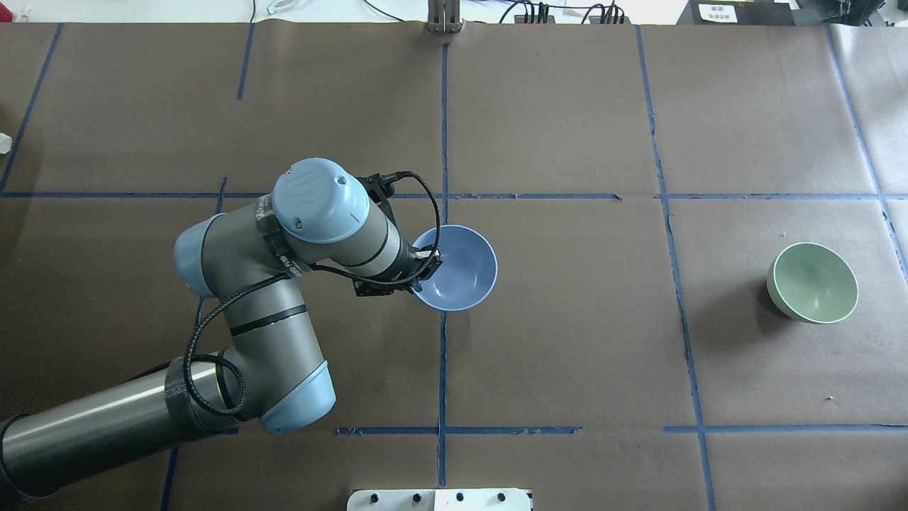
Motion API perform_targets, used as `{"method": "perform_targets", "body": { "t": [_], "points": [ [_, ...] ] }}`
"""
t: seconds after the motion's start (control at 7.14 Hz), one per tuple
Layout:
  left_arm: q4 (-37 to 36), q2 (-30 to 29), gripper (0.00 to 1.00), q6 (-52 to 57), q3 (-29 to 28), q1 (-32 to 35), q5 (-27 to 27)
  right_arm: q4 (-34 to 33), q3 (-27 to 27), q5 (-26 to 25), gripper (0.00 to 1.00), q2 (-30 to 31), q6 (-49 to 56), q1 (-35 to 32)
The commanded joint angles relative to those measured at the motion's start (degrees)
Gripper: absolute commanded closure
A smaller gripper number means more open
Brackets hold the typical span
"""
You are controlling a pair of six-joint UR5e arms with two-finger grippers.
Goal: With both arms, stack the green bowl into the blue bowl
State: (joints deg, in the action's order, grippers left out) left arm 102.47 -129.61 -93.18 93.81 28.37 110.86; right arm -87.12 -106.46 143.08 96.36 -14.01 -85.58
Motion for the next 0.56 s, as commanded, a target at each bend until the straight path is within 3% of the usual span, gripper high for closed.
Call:
{"method": "perform_targets", "body": {
  "t": [0.0, 0.14, 0.42],
  "points": [
    [0.01, -0.03, 0.97, 0.11, -1.17, -0.42, -0.38, 0.11, -0.07, 0.10, 0.00, -0.03, -0.14, 0.06],
    [0.01, 0.14, 0.94, 0.20, -1.78, -0.42, -0.38, 0.11, -0.07, 0.01, 0.00, -0.03, -0.14, 0.15],
    [-0.25, 0.75, 0.10, 0.20, -2.05, -0.16, -0.38, 0.11, -0.07, 0.10, 0.00, -0.03, -0.14, 0.41]
  ]
}}
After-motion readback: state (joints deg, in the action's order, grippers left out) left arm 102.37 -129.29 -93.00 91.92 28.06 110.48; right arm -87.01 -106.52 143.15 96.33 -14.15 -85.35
